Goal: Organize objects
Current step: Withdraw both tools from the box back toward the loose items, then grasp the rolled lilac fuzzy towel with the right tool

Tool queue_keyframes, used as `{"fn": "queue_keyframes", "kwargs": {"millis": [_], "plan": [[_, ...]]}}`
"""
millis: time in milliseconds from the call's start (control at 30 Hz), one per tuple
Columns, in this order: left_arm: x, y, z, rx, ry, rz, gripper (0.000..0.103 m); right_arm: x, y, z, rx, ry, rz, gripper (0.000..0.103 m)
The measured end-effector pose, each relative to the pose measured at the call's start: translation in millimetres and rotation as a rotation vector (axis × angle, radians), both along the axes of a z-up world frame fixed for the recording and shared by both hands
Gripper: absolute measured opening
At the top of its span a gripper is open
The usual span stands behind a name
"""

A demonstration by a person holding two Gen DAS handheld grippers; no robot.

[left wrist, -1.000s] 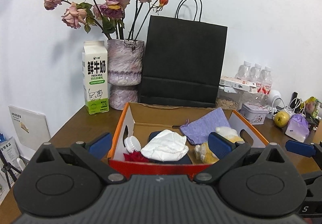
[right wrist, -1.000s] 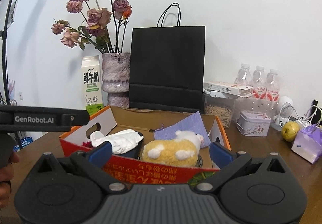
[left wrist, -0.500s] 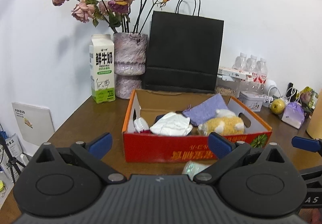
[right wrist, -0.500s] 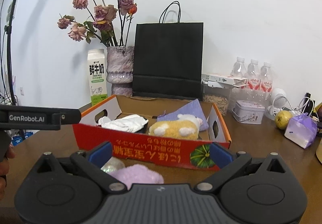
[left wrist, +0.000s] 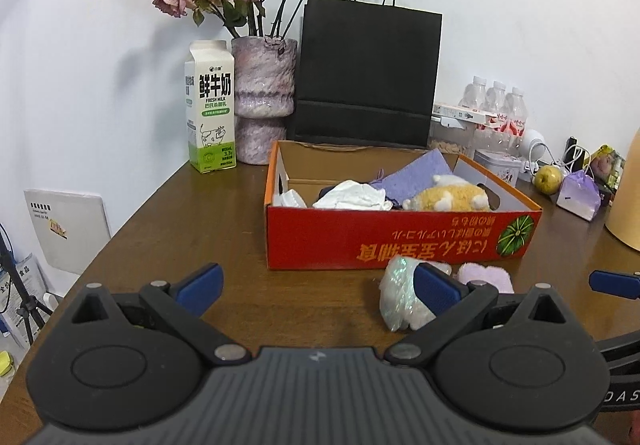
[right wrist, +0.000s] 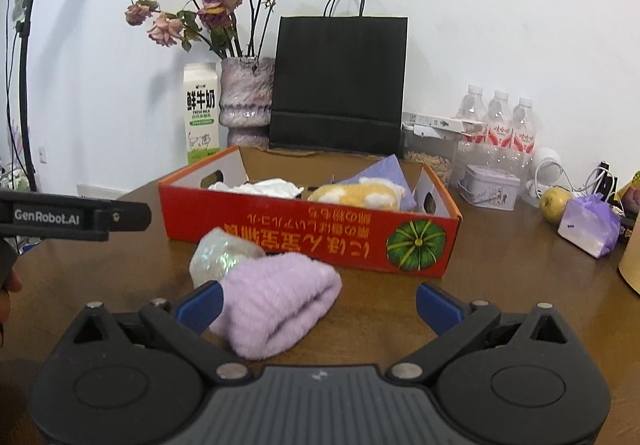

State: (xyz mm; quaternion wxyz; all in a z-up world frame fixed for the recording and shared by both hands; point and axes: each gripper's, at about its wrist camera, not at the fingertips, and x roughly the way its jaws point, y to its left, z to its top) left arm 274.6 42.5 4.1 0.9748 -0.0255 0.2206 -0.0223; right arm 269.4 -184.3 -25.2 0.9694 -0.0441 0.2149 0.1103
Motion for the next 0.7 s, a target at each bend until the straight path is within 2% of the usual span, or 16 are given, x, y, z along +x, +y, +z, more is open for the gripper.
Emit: {"fn": "queue_keyframes", "kwargs": {"millis": [333, 533, 700], "plan": [[-1, 21, -9, -0.057, 0.028, 0.022, 0.103, 0, 7, -16, -0.002, 0.056, -0.001, 0.103], [-2, 30, -8, -0.082, 0.031, 0.034, 0.103, 15, 23, -17, 0.012, 0.084, 0.013, 0.103], [0, 32, -10, -0.094, 0.047, 0.025, 0.103, 33, 31, -24, 0.010, 0.132, -0.018, 0.103]]}}
